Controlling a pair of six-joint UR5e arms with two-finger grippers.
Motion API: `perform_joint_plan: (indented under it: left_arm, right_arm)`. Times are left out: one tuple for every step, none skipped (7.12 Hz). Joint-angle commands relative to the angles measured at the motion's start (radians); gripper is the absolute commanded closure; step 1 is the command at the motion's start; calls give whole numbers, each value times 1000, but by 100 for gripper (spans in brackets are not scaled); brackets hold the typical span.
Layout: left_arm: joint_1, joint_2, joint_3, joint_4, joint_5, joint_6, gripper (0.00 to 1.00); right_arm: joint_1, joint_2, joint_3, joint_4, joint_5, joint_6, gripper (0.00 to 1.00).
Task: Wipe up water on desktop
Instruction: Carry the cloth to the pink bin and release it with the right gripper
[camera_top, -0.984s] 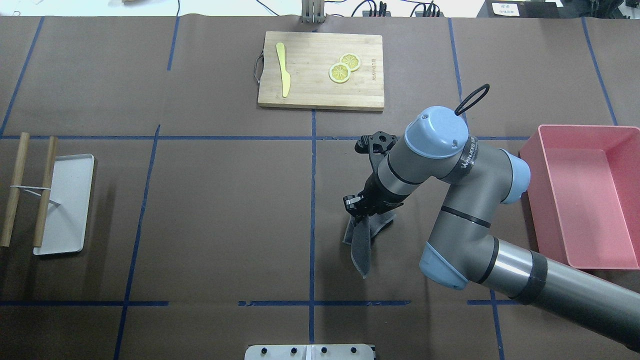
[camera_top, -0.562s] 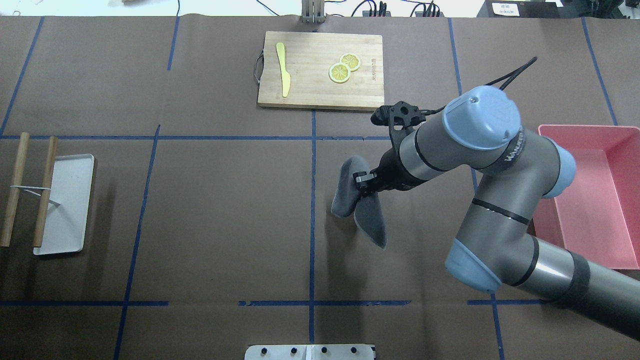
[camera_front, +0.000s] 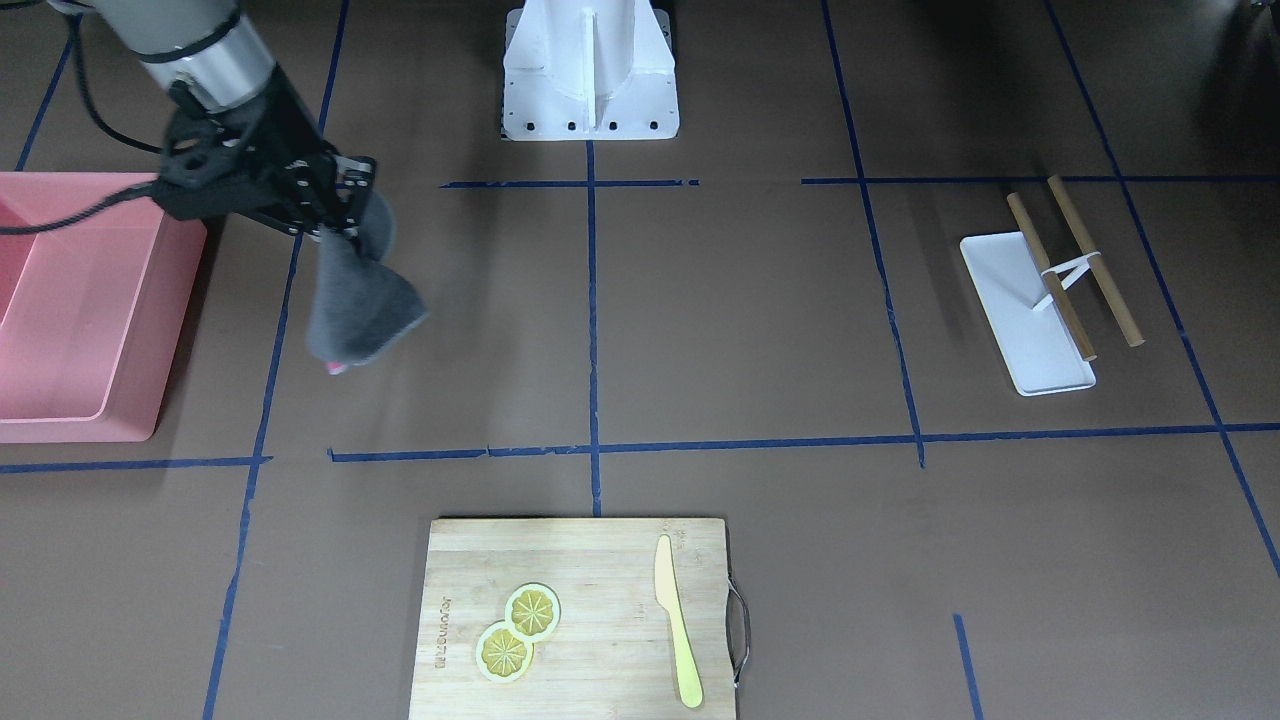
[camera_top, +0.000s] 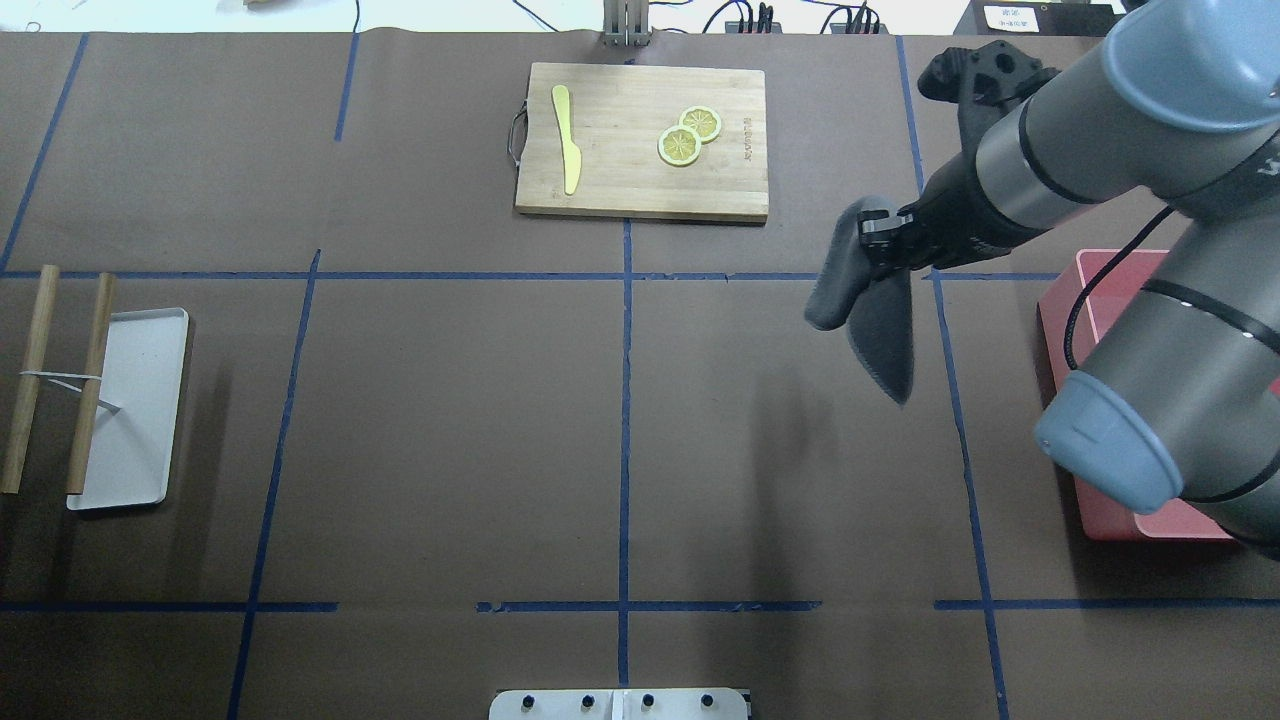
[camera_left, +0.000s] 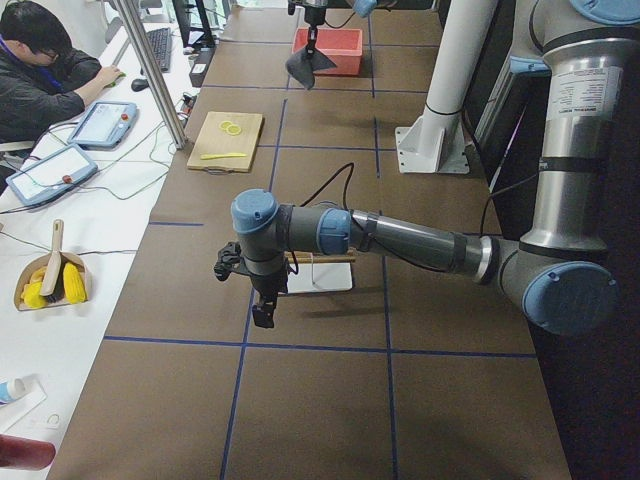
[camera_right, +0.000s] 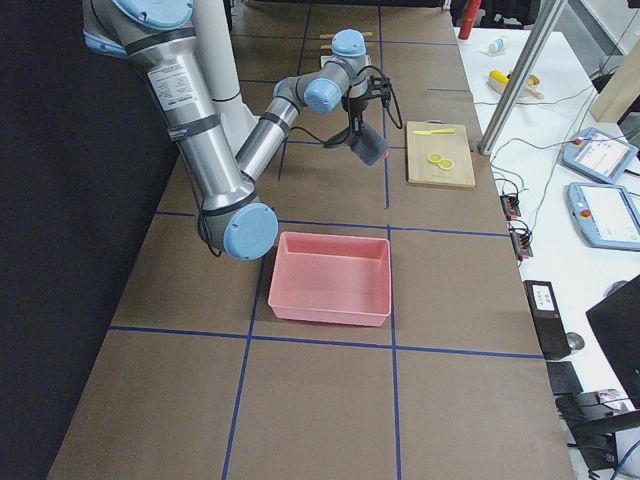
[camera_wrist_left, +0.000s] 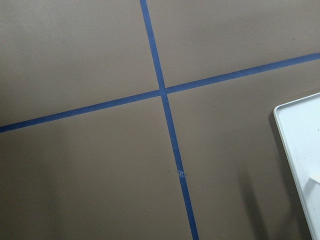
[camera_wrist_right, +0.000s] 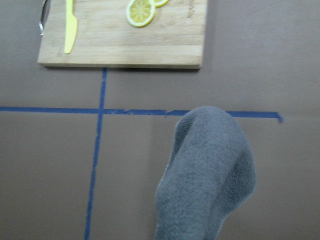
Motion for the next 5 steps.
perform_joint_plan:
  left_arm:
    - [0,-1,-2,0,0,-2,0]
    - [0,2,1,1,0,-2,0]
    - [0,7,1,14,2,-3,0]
    - [-2,10,1,14,2,-2,0]
    - [-2,11,9,14,0,-2,0]
  right_arm:
    - [96,-141,126,-187,28,-270,97]
    - [189,-255,143,-170,131,-364,96]
    - [287,-365,140,-140,193,-522,96]
    - [377,-436,104,-105,245,-668,96]
    - [430,-454,35,-100,299,-771,96]
